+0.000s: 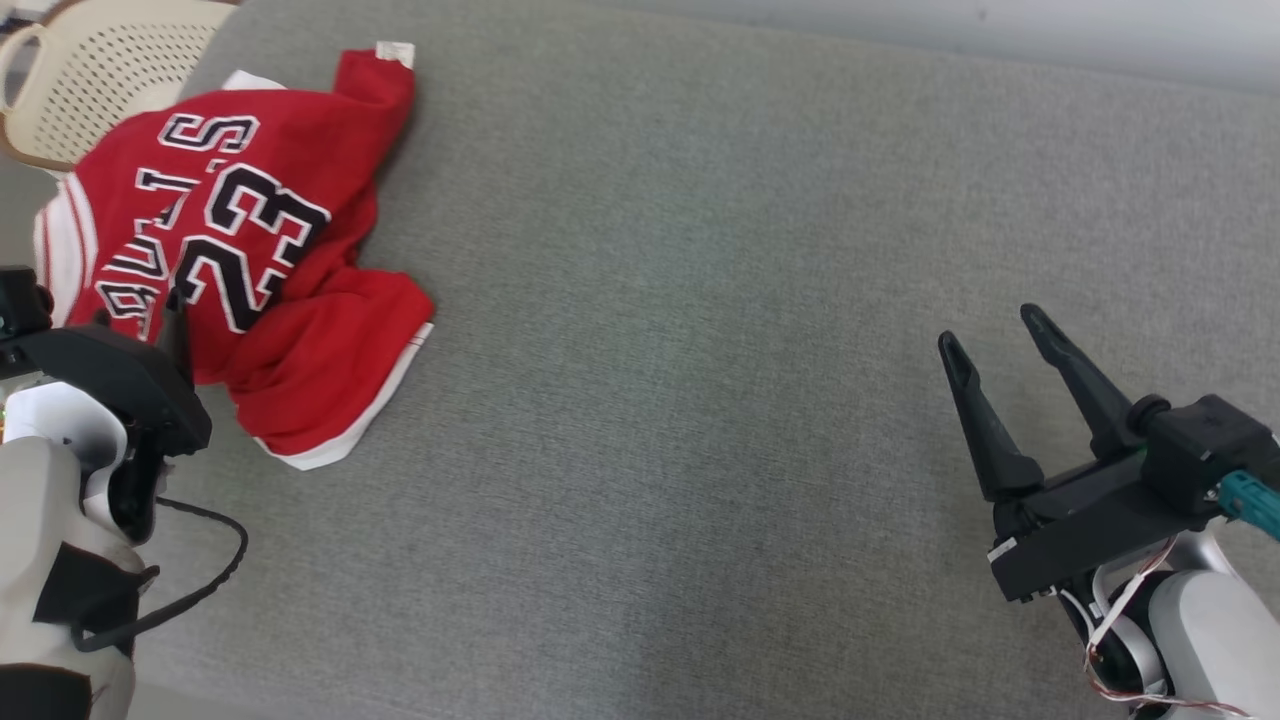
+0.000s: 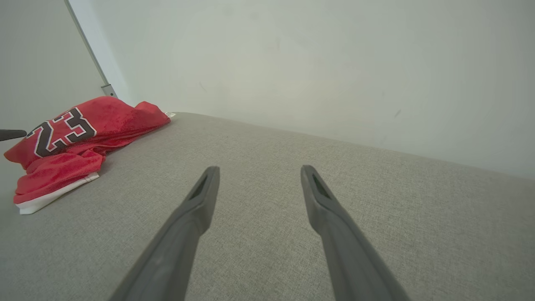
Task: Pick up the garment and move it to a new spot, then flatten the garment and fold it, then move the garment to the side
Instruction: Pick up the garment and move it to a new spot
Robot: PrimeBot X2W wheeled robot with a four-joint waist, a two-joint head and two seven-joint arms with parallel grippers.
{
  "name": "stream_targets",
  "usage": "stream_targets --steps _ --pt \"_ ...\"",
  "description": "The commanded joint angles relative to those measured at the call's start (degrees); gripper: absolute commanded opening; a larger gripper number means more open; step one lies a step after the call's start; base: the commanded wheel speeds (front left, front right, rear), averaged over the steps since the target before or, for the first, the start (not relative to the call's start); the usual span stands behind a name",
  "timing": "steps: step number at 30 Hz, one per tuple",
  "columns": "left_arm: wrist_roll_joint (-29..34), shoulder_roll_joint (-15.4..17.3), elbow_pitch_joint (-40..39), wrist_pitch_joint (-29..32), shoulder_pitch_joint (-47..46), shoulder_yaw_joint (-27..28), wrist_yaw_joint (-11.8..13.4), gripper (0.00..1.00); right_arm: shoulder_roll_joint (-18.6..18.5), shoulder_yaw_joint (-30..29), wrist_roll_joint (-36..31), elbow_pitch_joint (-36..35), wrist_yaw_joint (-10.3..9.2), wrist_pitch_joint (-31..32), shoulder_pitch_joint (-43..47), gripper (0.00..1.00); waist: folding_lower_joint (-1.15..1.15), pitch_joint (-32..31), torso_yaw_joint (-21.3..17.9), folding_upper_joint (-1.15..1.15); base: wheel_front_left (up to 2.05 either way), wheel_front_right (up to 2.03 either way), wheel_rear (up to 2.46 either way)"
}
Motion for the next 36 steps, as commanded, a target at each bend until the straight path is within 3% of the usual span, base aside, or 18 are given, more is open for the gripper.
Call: stream_targets --steps 1,8,9,10,11,18,22,27,36 --pt "-0.28 0.11 0.61 -0.24 -0.5 -0.15 -0.21 1.0 -0.39 -0.16 0.55 -0.13 0.04 0.06 -0.73 1.0 -0.01 2.29 -1.81 -0.01 0.0 0.0 0.0" --pt "-1.46 0.78 8.51 -1.23 -3.64 -0.37 -2.56 1.0 -1.37 0.04 0.85 -1.11 0.04 0.44 -2.15 1.0 -0.01 5.32 -2.99 -0.01 0.0 0.0 0.0" --pt "-1.72 0.62 9.24 -1.46 -3.9 -0.35 -2.84 0.79 -1.45 -0.06 0.88 -1.07 0.04 0.48 -2.11 1.0 -0.01 5.5 -3.02 -0.01 0.0 0.0 0.0" --pt "-1.89 0.53 9.76 -2.14 -4.24 -0.22 -2.88 0.36 -1.53 -0.13 0.88 -1.03 0.04 0.47 -2.05 1.0 -0.01 5.61 -3.03 -0.01 0.0 0.0 0.0" --pt "-2.09 0.44 10.35 -2.63 -4.5 0.02 -2.69 0.0 -1.53 -0.18 0.88 -1.01 0.04 0.42 -2.02 1.0 -0.01 5.67 -3.04 -0.01 0.0 0.0 0.0" --pt "-2.16 1.8 11.61 -10.05 -6.43 1.09 -2.33 0.0 -0.98 -0.77 0.98 -0.38 0.04 -0.21 -1.5 1.0 -0.01 4.61 -2.67 -0.01 0.0 0.0 0.0" --pt "-0.38 3.1 9.57 -17.59 -8.05 0.7 -0.06 0.0 -0.37 -1.52 0.75 0.3 0.04 -0.68 -0.72 1.0 -0.01 2.82 -2.03 -0.01 0.0 0.0 0.0" --pt "1.68 4.06 5.53 -21.81 -9.23 0.08 1.97 0.0 1.0 -2.17 0.44 1.19 0.04 -1.41 0.08 1.0 -0.01 -0.09 -1.63 -0.01 0.0 0.0 0.0" --pt "3.11 0.29 -10.14 -23.04 -2.74 -1.92 3.45 0.0 3.91 -3.89 0.21 3.42 0.04 -3.18 2.15 1.0 -0.01 -5.62 -2.55 -0.01 0.0 0.0 0.0"
